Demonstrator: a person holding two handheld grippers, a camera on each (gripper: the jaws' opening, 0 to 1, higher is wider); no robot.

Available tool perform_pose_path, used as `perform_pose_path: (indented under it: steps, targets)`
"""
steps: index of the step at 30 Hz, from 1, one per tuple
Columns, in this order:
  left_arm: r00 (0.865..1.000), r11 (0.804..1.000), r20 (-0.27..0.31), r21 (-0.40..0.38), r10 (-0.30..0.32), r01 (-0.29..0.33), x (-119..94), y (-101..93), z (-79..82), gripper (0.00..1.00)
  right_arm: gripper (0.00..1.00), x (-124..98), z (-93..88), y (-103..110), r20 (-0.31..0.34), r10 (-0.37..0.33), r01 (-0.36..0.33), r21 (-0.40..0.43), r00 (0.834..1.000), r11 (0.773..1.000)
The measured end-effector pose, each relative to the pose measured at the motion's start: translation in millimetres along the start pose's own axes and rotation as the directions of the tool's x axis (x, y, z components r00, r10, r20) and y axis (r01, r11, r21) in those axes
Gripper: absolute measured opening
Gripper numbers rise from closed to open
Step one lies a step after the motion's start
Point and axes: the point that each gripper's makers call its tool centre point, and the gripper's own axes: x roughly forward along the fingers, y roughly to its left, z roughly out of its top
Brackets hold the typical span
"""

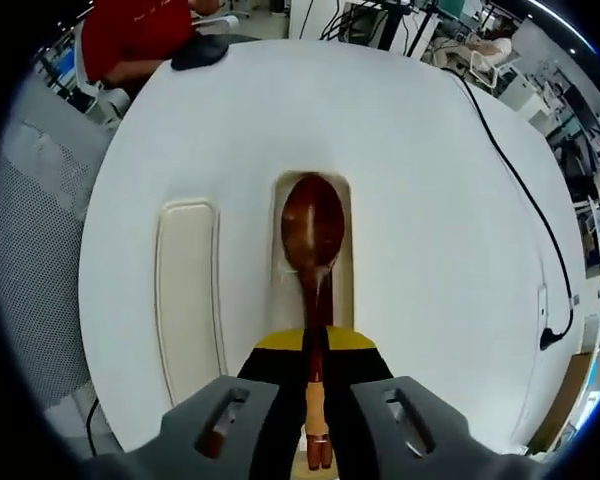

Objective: Arrange the utensils inside the cutlery case until each visible utensil rests in its matching compartment.

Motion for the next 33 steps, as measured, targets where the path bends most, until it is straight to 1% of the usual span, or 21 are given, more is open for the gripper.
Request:
perform_pose_path:
  steps: [4,7,9,13,18,20,24,26,28,30,31,33]
  targets:
    - [1.0,1.0,-0.001,0.0,0.001,-0.001,0,-0.1,-0.1,0.5,0.02,1,0.4,2,0.006,0.016,-0.016,0.006,1.0,1.0]
    - [1.0,1.0,-0.003,0.004,-0.001,0.001,0,-0.9,-0.2,0.5,0.02,0,0.2,3,0.023,0.024,-0.024,0.016,0.999,1.0]
    - [1.0,1.0,-0.003,0.002,-0.001,0.001,0,-0.7,-0.3,0.5,0.03,-2,0.5,6,0.04,0.042,-0.043,0.027,0.998,0.999]
    - [1.0,1.0,-0.001,0.006,-0.007,0.007,0,-2.0,0.3,0.5,0.08,-11,2.1,4,0.06,0.02,-0.022,0.037,0.998,0.999]
    - [1.0,1.0,0.007,0.005,-0.012,0.011,0,-3.0,1.8,0.5,0.1,-29,3.1,-4,0.098,-0.035,0.028,0.069,0.995,0.997]
    - [1.0,1.0,0.008,0.01,-0.017,0.017,0,-4.7,2.5,0.5,0.12,-39,2.4,-7,0.117,-0.068,0.058,0.086,0.991,0.995]
    - [1.0,1.0,0.015,0.013,-0.023,0.023,0,-6.1,4.3,0.5,0.13,-62,-0.3,-8,0.155,-0.124,0.105,0.121,0.98,0.987]
    - [1.0,1.0,0.019,0.008,-0.022,0.022,0,-5.6,5.1,0.5,0.14,-72,-4.1,-8,0.162,-0.143,0.121,0.134,0.976,0.983]
    - [0.999,1.0,0.023,0.005,-0.023,0.023,0,-5.6,5.6,0.5,0.16,-85,-6.5,-9,0.175,-0.185,0.159,0.154,0.967,0.975]
    - [0.999,1.0,0.026,0.01,-0.027,0.027,0,-6.9,6.5,0.5,0.12,-93,-14.3,-5,0.163,-0.185,0.157,0.172,0.969,0.973]
    - [0.999,0.999,0.026,0.021,-0.032,0.032,0,-9.4,7.2,0.5,0.11,-95,-18.3,-5,0.157,-0.192,0.164,0.175,0.969,0.971]
    - [0.999,0.998,0.026,0.044,-0.044,0.042,0,-14.1,8.2,0.5,0.16,-103,-28.7,-3,0.143,-0.221,0.194,0.182,0.965,0.964]
